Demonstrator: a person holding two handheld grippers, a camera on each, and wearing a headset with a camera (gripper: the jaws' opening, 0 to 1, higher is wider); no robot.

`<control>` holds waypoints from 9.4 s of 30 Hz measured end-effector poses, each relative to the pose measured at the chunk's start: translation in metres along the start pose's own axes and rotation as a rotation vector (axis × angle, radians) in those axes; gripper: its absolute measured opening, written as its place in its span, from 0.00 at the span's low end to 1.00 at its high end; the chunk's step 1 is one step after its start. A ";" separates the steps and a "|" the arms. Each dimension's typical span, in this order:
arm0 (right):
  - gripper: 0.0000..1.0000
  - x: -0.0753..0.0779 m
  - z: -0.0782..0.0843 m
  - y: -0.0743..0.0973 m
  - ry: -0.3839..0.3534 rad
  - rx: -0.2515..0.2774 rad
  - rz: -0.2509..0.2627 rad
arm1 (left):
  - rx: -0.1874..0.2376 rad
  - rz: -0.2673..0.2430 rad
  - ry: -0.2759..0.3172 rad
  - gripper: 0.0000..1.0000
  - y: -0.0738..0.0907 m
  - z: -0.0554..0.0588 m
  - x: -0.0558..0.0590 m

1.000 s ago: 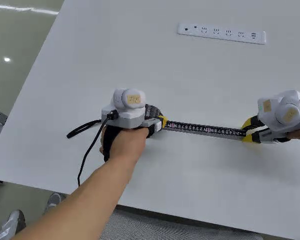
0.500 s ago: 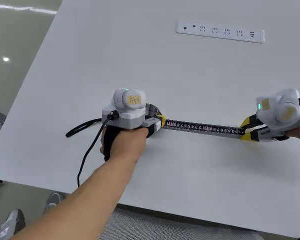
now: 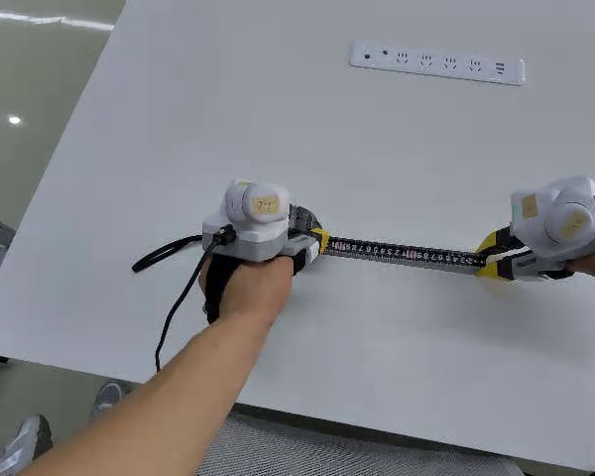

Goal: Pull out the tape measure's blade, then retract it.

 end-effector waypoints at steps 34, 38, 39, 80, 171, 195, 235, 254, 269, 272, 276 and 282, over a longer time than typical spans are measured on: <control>0.10 -0.005 -0.022 -0.013 -0.015 0.036 -0.032 | 0.042 0.048 -0.002 0.57 0.004 0.005 -0.003; 0.10 -0.005 -0.026 -0.015 -0.012 0.041 -0.037 | 0.045 0.049 0.000 0.56 0.004 0.005 -0.003; 0.10 -0.006 -0.027 -0.015 -0.012 0.043 -0.039 | 0.045 0.050 0.000 0.56 0.004 0.005 -0.003; 0.11 -0.013 -0.081 -0.039 0.024 0.101 -0.074 | 0.055 0.063 0.017 0.56 0.005 0.005 -0.005; 0.11 -0.036 -0.172 -0.095 0.003 0.205 -0.078 | 0.055 0.085 0.035 0.56 0.002 0.006 -0.009; 0.12 -0.040 -0.175 -0.097 -0.018 0.189 0.020 | 0.057 0.078 0.032 0.56 0.001 0.006 -0.009; 0.18 -0.042 -0.166 -0.077 -0.124 0.276 0.060 | 0.033 0.124 -0.104 0.70 0.037 0.040 -0.027; 0.30 -0.082 -0.153 -0.023 -0.334 0.409 0.130 | 0.068 0.153 -0.164 0.76 0.080 0.047 -0.043; 0.43 -0.118 -0.129 0.028 -0.486 0.518 0.219 | 0.121 0.164 -0.213 0.80 0.125 0.053 -0.051; 0.46 -0.124 -0.125 0.037 -0.497 0.530 0.234 | 0.124 0.173 -0.224 0.81 0.130 0.053 -0.050; 0.50 -0.133 -0.119 0.052 -0.524 0.548 0.264 | 0.135 0.184 -0.230 0.84 0.136 0.052 -0.048; 0.57 -0.149 -0.108 0.068 -0.562 0.571 0.303 | 0.151 0.225 -0.256 0.84 0.146 0.048 -0.046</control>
Point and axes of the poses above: the centre of the closed fingertips' face, and the gripper's own axes: y roughly backward along the fingers, x roughly to its right, z roughly out of its underside, the point moved 8 cm from there along y, roughly backward along the fingers, and after that the axes turned 14 degrees about -y, right-handed, at the moved point
